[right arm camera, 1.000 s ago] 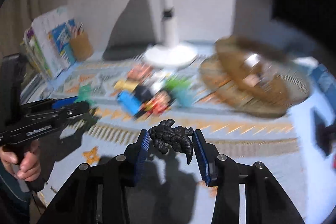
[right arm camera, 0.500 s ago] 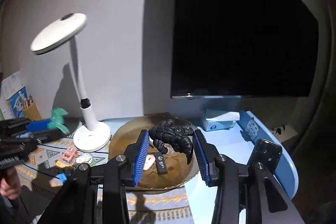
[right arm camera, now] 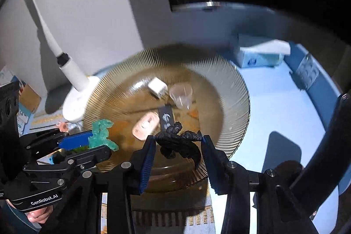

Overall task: Organize rigid objects
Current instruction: 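Carry the green figure and black dinosaur into the amber bowl and release both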

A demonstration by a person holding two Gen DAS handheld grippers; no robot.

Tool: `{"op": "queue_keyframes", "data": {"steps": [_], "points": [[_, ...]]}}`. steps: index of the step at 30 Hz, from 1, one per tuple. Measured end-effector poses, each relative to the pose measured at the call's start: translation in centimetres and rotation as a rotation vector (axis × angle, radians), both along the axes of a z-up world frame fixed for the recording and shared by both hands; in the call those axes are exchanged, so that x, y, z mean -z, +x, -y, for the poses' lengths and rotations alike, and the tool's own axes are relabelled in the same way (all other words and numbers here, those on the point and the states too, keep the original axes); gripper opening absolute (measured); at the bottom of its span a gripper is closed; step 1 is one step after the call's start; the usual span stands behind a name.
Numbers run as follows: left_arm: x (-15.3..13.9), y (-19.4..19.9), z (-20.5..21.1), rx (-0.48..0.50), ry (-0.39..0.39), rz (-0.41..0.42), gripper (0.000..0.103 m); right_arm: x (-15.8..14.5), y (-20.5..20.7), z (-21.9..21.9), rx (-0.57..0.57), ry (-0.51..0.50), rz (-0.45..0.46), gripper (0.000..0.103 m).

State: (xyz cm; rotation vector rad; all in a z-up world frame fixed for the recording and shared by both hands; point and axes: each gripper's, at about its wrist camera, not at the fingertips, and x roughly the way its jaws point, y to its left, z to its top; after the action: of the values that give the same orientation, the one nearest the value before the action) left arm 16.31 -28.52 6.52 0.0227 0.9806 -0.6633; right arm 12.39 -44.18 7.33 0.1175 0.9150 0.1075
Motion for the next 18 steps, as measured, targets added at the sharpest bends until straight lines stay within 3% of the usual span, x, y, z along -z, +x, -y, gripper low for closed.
{"op": "queue_keyframes", "data": {"steps": [9, 10, 11, 12, 13, 18], "points": [[1.1, 0.2, 1.5, 0.022, 0.019, -0.034, 0.032, 1.1, 0.1, 0.3, 0.023, -0.071, -0.031, 0.042], [1.0, 0.2, 1.5, 0.023, 0.009, -0.041, 0.036, 0.9, 0.2, 0.3, 0.025, -0.077, -0.032, 0.043], [0.8, 0.2, 1.2, 0.015, -0.008, -0.046, 0.049, 0.7, 0.0, 0.2, 0.031, -0.086, -0.029, 0.046], [0.4, 0.2, 0.9, 0.003, -0.022, -0.042, 0.054, 0.4, 0.0, 0.2, 0.037, -0.092, -0.021, 0.057], [-0.2, 0.2, 0.3, -0.014, -0.039, -0.029, 0.064, -0.2, -0.4, 0.3, 0.050, -0.097, 0.002, 0.061], [-4.6, -1.8, -4.5, -0.084, -0.139, 0.072, 0.066, -4.1, -3.7, 0.9, 0.109, -0.086, 0.145, 0.061]]}}
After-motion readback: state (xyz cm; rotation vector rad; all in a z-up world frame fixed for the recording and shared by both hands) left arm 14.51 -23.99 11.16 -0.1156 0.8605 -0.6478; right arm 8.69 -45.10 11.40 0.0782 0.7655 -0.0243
